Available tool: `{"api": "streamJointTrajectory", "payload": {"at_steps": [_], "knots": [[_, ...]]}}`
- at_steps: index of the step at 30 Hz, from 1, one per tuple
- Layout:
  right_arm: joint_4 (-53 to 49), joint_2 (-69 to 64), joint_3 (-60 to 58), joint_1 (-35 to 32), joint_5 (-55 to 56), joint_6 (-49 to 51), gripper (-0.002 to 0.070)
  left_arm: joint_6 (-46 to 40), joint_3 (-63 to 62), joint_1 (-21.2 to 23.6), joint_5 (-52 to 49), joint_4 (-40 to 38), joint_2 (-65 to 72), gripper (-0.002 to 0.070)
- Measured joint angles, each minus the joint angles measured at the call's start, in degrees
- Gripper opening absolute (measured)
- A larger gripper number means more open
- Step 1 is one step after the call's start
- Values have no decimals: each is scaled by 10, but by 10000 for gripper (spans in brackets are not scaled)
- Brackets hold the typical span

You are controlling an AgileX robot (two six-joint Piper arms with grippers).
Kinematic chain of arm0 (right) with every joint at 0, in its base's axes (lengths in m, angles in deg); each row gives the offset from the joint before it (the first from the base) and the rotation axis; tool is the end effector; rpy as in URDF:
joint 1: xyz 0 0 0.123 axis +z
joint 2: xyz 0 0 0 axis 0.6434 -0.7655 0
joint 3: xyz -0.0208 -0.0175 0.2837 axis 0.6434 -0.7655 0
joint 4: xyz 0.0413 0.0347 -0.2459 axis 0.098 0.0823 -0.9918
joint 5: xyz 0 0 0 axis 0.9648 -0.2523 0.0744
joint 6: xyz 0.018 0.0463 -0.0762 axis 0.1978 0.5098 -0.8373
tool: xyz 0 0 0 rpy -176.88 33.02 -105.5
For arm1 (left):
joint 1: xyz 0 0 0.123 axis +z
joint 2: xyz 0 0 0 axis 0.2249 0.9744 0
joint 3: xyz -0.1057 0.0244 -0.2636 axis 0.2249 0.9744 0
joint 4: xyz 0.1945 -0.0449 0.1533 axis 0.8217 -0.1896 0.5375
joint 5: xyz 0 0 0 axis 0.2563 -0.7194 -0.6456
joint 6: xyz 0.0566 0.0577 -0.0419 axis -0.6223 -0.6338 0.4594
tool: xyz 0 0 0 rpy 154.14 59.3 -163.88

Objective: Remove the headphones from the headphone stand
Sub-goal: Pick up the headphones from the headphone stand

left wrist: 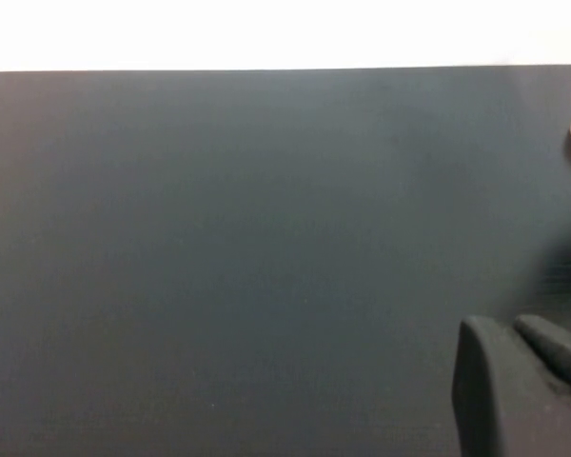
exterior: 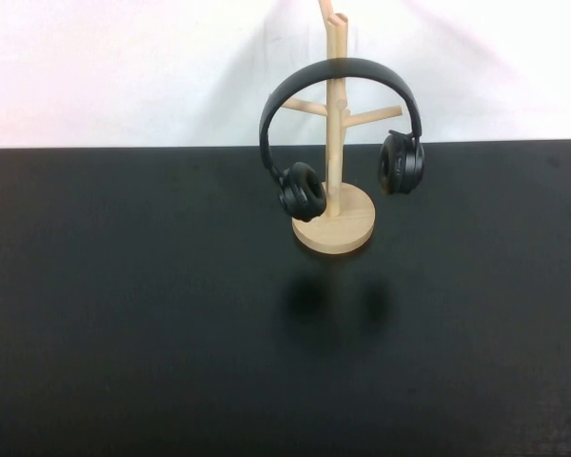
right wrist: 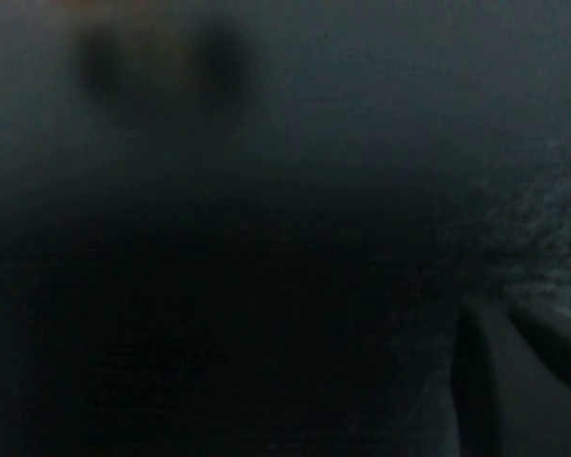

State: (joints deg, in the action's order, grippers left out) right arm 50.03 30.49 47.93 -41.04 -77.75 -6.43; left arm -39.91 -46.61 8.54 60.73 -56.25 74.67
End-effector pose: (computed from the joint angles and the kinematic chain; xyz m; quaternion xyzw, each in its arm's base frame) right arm 0.1368 0.0153 0.2848 0.0268 0.9470 0.1058 0.3020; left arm 0.0522 -0.0077 0.1735 0.0564 0.7987 -0.0289 0.5983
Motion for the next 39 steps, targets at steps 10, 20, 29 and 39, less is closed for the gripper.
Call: {"api": "streamJointTrajectory", "payload": {"at_steps": [10,20,29,39], "knots": [[-44,-232,157,152,20,-43,-6,0,0,0,0,0,0,-4],[-203,-308,285,327,85,-19,-6,0,0,0,0,0,0,-4],[-265,-314,295,332,124,-29,24,0,0,0,0,0,0,-4],[-278,-344,295,332,295,-147,478,0,0,0,0,0,0,-4]]}}
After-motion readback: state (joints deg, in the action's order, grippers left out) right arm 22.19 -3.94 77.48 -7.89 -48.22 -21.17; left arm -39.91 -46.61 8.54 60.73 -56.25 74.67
